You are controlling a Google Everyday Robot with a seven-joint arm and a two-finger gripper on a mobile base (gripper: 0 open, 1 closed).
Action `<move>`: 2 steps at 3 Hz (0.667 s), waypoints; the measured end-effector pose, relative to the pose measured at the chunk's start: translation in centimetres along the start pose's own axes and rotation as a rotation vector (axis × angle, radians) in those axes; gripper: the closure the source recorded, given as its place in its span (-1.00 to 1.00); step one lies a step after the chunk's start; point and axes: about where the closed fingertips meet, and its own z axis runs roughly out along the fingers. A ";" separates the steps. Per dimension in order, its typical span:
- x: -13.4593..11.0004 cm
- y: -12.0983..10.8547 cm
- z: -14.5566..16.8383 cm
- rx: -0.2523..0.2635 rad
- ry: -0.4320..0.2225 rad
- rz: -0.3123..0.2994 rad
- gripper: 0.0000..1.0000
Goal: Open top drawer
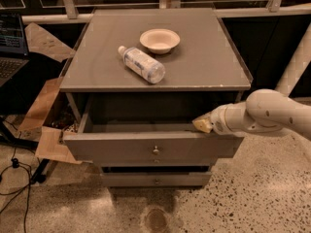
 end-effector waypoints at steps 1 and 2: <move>0.0 0.0 0.1 0.000 0.000 0.001 1.00; 1.1 1.0 -0.2 -0.029 0.038 0.008 1.00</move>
Offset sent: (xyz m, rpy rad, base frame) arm -0.0392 -0.0014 -0.0139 -0.0204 0.1217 0.0391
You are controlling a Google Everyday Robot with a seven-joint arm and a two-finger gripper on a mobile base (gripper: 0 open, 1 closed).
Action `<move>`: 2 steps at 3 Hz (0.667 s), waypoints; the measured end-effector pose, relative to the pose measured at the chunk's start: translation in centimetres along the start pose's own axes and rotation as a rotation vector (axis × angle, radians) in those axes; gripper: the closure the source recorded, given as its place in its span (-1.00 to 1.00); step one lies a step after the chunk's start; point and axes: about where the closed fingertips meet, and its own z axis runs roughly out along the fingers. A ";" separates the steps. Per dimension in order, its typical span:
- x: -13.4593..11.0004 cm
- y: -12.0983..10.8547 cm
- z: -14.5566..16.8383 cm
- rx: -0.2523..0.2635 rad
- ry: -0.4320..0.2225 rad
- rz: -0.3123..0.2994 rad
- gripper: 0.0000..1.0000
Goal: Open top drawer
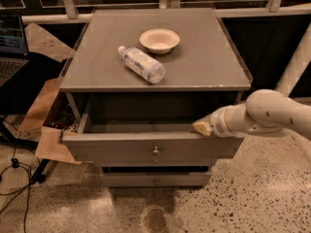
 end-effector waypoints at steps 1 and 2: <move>0.8 1.1 -1.1 -0.024 0.030 -0.002 1.00; 1.1 1.7 -1.7 -0.049 0.059 -0.016 1.00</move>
Offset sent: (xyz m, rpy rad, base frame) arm -0.0376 -0.0069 0.0103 -0.0370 0.0901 0.0786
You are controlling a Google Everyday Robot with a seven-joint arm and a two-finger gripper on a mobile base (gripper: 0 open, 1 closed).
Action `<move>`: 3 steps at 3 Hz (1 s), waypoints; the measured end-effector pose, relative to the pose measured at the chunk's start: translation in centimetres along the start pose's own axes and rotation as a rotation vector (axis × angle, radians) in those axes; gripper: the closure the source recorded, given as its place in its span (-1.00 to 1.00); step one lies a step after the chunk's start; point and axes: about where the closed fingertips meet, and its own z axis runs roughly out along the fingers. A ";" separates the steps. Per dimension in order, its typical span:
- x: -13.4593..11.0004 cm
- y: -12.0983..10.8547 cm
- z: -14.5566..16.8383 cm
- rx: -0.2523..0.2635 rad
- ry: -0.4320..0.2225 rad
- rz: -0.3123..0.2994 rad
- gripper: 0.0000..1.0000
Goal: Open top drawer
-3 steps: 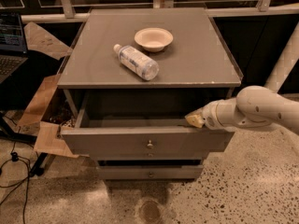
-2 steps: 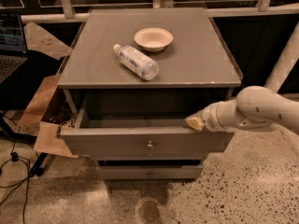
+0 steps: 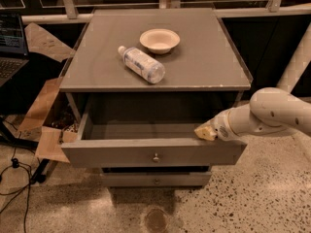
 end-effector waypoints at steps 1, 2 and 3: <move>0.2 0.4 -0.5 -0.021 0.018 -0.009 1.00; 0.3 0.4 -0.7 -0.027 0.026 -0.013 1.00; -0.1 -0.1 -0.7 -0.012 0.012 -0.013 1.00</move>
Offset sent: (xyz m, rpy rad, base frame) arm -0.0077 -0.0081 0.0065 -0.0151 0.0300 0.0304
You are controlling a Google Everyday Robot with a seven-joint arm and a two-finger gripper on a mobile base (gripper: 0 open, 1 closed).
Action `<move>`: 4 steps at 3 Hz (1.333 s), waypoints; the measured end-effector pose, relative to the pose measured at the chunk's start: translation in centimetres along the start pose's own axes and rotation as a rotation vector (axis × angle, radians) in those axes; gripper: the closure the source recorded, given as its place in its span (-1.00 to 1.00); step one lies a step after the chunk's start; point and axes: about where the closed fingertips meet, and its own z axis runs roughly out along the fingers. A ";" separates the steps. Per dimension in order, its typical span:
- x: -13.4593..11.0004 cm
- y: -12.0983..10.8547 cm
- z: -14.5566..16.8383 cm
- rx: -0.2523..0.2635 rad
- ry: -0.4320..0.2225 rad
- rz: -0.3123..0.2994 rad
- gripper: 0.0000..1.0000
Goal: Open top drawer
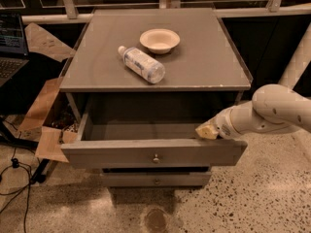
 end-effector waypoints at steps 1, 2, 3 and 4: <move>-1.7 -1.0 0.2 0.022 -0.036 -0.013 1.00; -2.3 -1.6 1.5 0.014 -0.044 -0.018 1.00; -1.6 -1.6 2.6 -0.003 -0.038 -0.001 1.00; -0.7 -1.2 3.6 -0.036 -0.025 0.018 0.64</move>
Offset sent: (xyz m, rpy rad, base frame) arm 0.0437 0.0094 0.0026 0.0168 -0.0628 0.0047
